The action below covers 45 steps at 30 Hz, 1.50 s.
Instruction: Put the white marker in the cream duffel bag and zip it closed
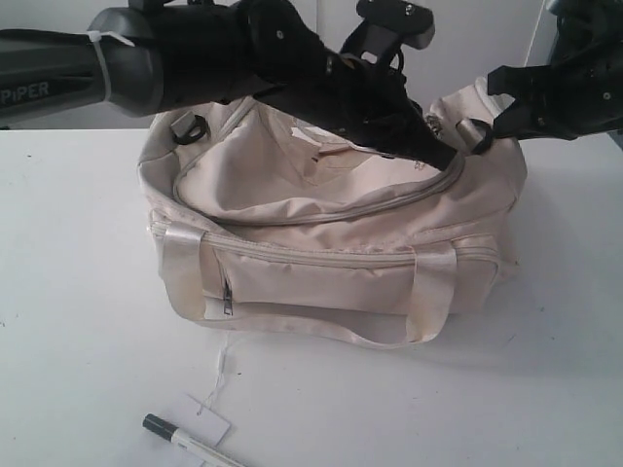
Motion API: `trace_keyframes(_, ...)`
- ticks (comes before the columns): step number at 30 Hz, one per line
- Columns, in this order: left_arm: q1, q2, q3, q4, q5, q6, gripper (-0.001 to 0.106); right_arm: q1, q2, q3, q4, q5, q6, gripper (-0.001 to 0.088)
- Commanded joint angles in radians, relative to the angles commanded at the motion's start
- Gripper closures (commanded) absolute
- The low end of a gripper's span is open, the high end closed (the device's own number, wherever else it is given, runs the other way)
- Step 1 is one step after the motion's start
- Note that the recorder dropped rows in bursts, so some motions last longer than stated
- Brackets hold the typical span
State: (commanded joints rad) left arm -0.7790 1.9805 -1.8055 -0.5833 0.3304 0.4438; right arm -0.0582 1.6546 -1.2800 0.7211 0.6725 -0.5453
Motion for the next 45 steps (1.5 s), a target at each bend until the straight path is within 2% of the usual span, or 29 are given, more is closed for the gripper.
trace_keyframes(6,0.0,0.0,0.0,-0.152,0.0,0.0,0.105,0.0,0.0,0.0,0.0,0.0,0.0,0.0868)
trace_keyframes(45,0.0,0.0,0.0,-0.179,0.358,0.008,0.105,0.0,0.0,0.002,0.002,0.006,-0.012,0.0868)
